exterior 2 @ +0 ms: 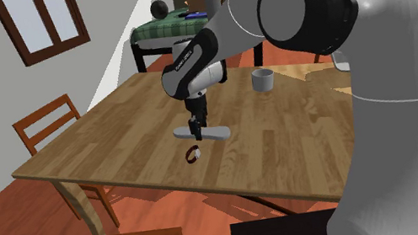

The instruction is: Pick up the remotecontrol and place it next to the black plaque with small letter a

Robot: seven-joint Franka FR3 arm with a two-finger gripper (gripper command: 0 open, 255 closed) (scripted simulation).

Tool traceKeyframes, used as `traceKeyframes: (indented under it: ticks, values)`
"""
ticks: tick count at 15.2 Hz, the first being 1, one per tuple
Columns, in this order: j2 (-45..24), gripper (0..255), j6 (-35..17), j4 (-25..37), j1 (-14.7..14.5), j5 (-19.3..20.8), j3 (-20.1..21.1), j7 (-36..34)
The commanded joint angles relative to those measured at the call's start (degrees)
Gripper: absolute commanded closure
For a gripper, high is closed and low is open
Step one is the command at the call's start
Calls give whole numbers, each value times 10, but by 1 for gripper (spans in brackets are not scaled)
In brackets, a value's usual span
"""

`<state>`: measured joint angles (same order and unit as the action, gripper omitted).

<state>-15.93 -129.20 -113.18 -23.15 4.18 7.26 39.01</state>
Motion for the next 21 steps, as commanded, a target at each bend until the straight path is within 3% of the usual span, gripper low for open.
traceKeyframes:
  ticks: [1,7,21]
  values:
    - [0,255,0,0,0,0,0,0]
    - [0,255,0,0,0,0,0,0]
    - [49,255,95,47,2,-11,3,9]
